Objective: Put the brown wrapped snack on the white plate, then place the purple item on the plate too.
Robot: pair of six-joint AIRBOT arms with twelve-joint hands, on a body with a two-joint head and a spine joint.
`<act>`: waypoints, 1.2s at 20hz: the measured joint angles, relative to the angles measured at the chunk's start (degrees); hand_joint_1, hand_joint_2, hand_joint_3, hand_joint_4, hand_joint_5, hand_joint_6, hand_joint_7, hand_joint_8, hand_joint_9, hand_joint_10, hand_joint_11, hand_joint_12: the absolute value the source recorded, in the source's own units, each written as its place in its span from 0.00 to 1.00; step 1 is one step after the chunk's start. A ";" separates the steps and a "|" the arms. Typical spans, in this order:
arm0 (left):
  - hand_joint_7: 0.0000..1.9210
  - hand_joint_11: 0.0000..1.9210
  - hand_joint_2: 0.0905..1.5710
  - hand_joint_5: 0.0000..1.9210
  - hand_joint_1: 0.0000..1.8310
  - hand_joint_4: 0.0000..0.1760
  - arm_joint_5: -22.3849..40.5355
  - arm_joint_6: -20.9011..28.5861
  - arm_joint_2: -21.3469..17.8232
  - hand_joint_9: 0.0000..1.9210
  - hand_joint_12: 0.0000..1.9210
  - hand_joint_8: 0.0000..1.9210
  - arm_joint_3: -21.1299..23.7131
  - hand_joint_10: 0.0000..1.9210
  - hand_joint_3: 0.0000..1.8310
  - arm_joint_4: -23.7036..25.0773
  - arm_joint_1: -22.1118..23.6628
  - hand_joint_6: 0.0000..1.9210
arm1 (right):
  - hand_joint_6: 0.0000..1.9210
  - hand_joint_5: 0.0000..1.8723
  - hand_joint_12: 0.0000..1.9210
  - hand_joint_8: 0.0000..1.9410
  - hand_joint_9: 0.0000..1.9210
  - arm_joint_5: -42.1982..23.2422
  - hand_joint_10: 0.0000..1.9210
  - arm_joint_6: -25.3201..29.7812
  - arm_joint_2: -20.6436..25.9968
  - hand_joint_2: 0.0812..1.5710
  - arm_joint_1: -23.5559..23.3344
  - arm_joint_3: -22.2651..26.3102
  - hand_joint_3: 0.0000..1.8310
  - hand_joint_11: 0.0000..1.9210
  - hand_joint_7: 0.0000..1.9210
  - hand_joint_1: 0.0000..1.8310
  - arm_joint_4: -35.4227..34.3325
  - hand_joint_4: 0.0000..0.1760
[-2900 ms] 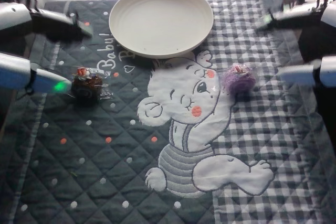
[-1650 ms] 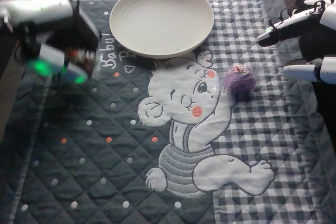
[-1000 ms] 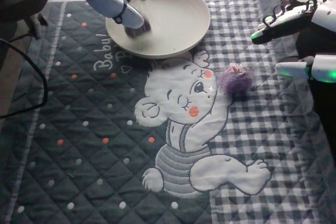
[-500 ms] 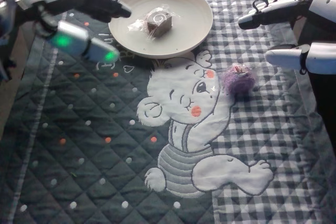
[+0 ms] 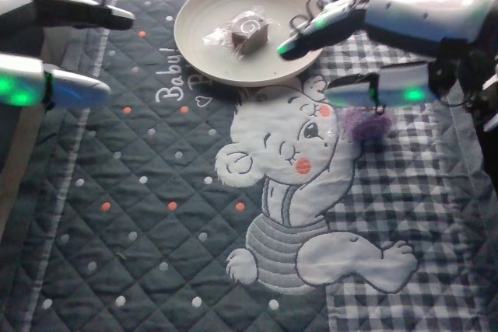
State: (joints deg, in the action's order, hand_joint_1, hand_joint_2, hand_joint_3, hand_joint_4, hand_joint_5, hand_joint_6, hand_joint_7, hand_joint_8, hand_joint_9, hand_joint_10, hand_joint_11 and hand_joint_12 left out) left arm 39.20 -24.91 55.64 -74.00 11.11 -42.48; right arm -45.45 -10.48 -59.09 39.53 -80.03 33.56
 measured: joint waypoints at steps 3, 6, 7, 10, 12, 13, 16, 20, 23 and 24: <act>0.25 0.02 0.57 0.31 0.41 0.04 1.20 0.00 -0.33 0.25 0.63 0.00 1.29 0.02 0.00 -0.24 -2.10 0.00 | 0.00 0.33 0.62 0.00 0.27 3.43 0.00 0.00 1.66 0.74 0.00 0.44 0.00 0.03 0.28 0.39 2.16 0.22; 0.27 0.05 0.55 0.32 0.44 0.07 3.15 0.02 -0.46 0.29 0.66 0.00 1.46 0.01 0.00 -2.89 -4.11 0.00 | 0.00 0.30 0.65 0.00 0.25 5.44 0.00 0.04 2.19 0.70 0.02 1.84 0.00 0.02 0.25 0.40 4.66 0.28; 0.26 0.05 0.55 0.32 0.44 0.16 4.04 0.04 -0.90 0.29 0.67 0.00 1.81 0.01 0.00 -4.02 -5.14 0.00 | 0.00 0.27 0.66 0.00 0.25 5.92 0.00 0.02 2.23 0.67 0.02 1.92 0.00 0.02 0.24 0.41 4.85 0.39; 0.27 0.05 0.55 0.32 0.45 0.23 4.24 -0.02 -0.94 0.30 0.67 0.00 1.81 0.01 0.00 -5.18 -6.45 0.00 | 0.00 0.20 0.62 0.00 0.27 7.69 0.00 0.02 2.12 0.62 0.00 1.79 0.00 0.06 0.21 0.42 4.61 0.29; 0.27 0.03 0.55 0.32 0.46 0.18 4.70 -0.04 -0.94 0.30 0.67 0.00 1.84 0.00 0.00 -5.38 -6.45 0.00 | 0.00 0.22 0.60 0.01 0.31 8.20 0.01 0.02 0.76 0.61 0.00 1.36 0.00 0.13 0.23 0.45 5.05 0.10; 0.27 0.02 0.55 0.32 0.47 0.05 4.92 -0.02 -0.94 0.29 0.67 0.00 1.97 0.00 0.00 -5.44 -6.45 0.00 | 0.01 0.22 0.61 0.01 0.34 8.79 0.02 0.04 0.11 0.60 0.02 1.18 0.00 0.15 0.25 0.46 5.40 0.08; 0.28 0.01 0.55 0.33 0.48 0.00 5.18 -0.02 -0.94 0.29 0.67 0.00 2.05 0.00 0.00 -5.55 -6.75 0.01 | 0.00 0.29 0.79 0.02 0.34 10.36 0.29 0.04 -0.59 0.60 0.02 0.46 0.00 0.14 0.35 0.55 5.90 0.12; 0.28 0.03 0.56 0.33 0.47 0.03 5.51 0.00 -0.94 0.29 0.64 0.00 2.05 0.00 0.00 -5.81 -7.06 0.00 | 0.00 0.36 1.00 0.55 0.18 11.74 0.84 0.04 -0.83 0.61 0.02 -0.17 0.00 0.12 0.18 0.56 5.90 0.16; 0.30 0.04 0.55 0.34 0.48 0.00 5.60 0.02 -0.94 0.30 0.65 0.00 2.19 0.00 0.00 -6.10 -7.15 0.00 | 0.01 0.46 1.00 0.70 0.24 12.07 0.90 0.04 -1.18 0.60 0.02 -0.26 0.00 0.18 0.24 0.58 5.86 0.00; 0.30 0.04 0.55 0.34 0.48 0.00 5.64 0.00 -0.94 0.30 0.65 0.00 2.19 0.00 0.00 -6.08 -7.15 0.00 | 0.01 0.46 1.00 0.70 0.24 12.04 0.90 0.04 -1.33 0.60 0.02 -0.24 0.00 0.18 0.24 0.58 5.86 0.00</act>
State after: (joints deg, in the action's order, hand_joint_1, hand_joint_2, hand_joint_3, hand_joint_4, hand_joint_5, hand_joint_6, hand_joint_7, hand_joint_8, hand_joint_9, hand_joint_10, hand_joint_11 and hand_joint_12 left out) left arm 44.84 -24.91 54.70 -71.81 5.04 -49.63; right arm -33.41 -10.44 -60.42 39.55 -80.27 39.42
